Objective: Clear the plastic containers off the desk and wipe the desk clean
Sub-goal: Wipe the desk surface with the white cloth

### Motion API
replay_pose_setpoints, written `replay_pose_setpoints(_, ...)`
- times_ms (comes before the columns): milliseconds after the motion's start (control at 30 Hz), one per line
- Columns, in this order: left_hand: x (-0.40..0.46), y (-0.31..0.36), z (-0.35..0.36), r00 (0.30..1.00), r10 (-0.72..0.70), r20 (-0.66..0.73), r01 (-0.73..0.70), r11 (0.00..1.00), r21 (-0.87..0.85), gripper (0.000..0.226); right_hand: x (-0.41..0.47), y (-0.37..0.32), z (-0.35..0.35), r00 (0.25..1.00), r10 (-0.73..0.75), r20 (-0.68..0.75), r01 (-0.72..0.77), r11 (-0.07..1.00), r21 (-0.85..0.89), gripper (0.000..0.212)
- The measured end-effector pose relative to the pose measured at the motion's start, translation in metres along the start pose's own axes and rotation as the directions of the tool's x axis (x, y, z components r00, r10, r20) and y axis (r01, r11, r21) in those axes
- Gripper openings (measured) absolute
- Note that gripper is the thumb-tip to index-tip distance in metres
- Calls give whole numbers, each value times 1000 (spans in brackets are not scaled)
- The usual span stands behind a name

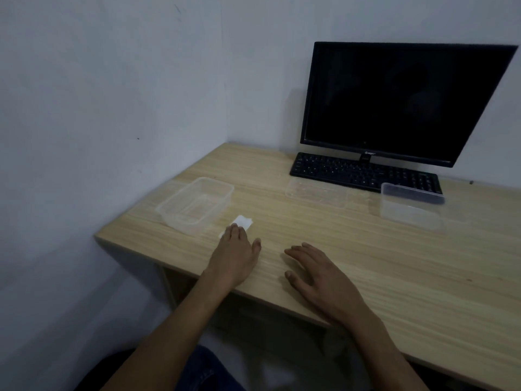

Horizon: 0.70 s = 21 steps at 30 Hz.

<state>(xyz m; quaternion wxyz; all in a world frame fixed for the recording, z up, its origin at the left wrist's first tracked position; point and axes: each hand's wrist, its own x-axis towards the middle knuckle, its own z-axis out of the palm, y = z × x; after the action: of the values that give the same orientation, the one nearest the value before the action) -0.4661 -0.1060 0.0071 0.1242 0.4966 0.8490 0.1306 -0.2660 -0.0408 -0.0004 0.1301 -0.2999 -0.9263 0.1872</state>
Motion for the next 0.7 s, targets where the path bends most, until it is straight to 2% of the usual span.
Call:
replay_pose_setpoints(67, -21, -3, -1, 1000, 2, 20, -2, 1000, 19, 62, 0, -1, -1, 1000, 4, 5, -4, 1000, -5, 77)
replay_pose_setpoints(167, -32, -9, -5, 996, 83, 24, -85, 991, 106, 55, 0, -1, -1, 1000, 7, 4, -7, 1000, 1, 63)
replay_pose_setpoints(300, -11, -10, -11, 997, 73, 37, -74, 997, 36, 60, 0, 0, -1, 1000, 11, 0, -11, 1000, 1, 56)
replay_pose_setpoints(467, 51, -7, -8, 999, 34, 8, -34, 999, -17, 64, 1, 3, 2, 999, 7, -35, -6, 999, 35, 72)
replay_pose_setpoints(633, 80, -1, -7, 1000, 13, -3, -13, 1000, -23, 62, 2, 5, 3, 999, 29, -44, -26, 998, 61, 65)
replay_pose_setpoints(700, 78, 4, -7, 999, 7, -34, -9, 999, -35, 61, 2, 6, 2, 998, 37, -55, -33, 996, 84, 68)
